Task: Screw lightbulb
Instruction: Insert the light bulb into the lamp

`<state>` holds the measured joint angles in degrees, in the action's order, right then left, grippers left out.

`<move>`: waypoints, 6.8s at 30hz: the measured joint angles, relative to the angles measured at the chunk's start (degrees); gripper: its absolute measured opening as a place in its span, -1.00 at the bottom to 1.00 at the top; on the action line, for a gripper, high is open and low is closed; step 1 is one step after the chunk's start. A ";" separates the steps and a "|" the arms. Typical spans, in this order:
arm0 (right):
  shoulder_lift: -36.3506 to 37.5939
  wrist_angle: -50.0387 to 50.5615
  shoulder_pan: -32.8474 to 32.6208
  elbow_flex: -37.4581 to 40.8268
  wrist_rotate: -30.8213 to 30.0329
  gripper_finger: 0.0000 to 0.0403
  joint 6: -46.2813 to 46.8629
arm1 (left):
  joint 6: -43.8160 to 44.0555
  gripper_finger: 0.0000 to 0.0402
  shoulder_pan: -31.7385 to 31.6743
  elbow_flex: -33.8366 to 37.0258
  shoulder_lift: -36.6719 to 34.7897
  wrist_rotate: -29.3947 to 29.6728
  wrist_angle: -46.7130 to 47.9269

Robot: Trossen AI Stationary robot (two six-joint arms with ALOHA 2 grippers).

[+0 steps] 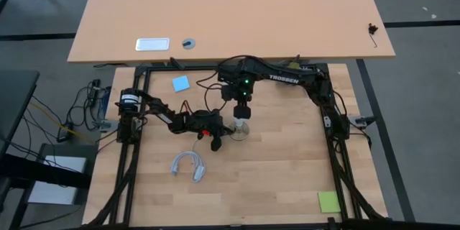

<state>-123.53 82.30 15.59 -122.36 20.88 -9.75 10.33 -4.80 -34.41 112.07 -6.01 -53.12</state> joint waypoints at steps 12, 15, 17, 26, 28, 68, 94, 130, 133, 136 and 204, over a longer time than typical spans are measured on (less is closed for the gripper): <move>0.01 -1.42 -2.19 0.44 -2.63 0.50 -0.78 | 0.00 -0.96 0.00 -0.02 0.00 -0.13 0.02; -0.01 -1.33 -2.14 0.44 -2.66 0.49 -0.64 | 0.00 -0.96 0.00 -0.02 0.00 -0.13 0.02; -0.02 -1.33 -2.14 0.44 -2.78 0.49 -0.57 | 0.00 -0.96 0.00 -0.02 0.00 -0.13 0.02; -0.02 -1.37 -2.39 0.44 -3.05 0.57 3.43 | 0.00 -0.96 0.00 -0.02 0.00 -0.10 0.02; -0.02 -1.38 -2.42 0.44 -3.48 0.60 3.60 | 0.00 -0.96 0.00 -0.02 0.00 -0.10 0.02; 0.03 -2.65 -13.54 6.12 -26.62 0.48 8.56 | -0.39 -0.96 0.00 0.00 -0.02 -0.02 0.02; -0.21 -3.84 -13.87 6.25 -23.17 0.52 28.57 | 0.28 -0.96 0.00 -0.02 0.00 -0.10 -0.28; -0.13 -4.51 -14.38 6.24 -25.57 0.44 2.05 | 0.26 -0.96 0.00 -0.02 0.00 0.07 -0.28; -0.11 -4.41 -14.36 6.23 -24.94 0.37 5.99 | 0.26 -0.96 0.00 -0.01 0.00 0.06 -0.28; -0.10 -4.15 -14.33 6.23 -23.67 0.37 12.58 | 0.26 -0.96 0.00 -0.02 0.00 -0.13 -0.28; 0.84 -1.85 -17.31 2.75 -27.29 0.42 15.69 | 0.23 -0.96 0.00 -0.02 0.00 -0.10 0.07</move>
<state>-122.69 80.45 -1.72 -119.61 -6.42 5.94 10.56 -4.80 -34.44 112.07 -6.11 -53.06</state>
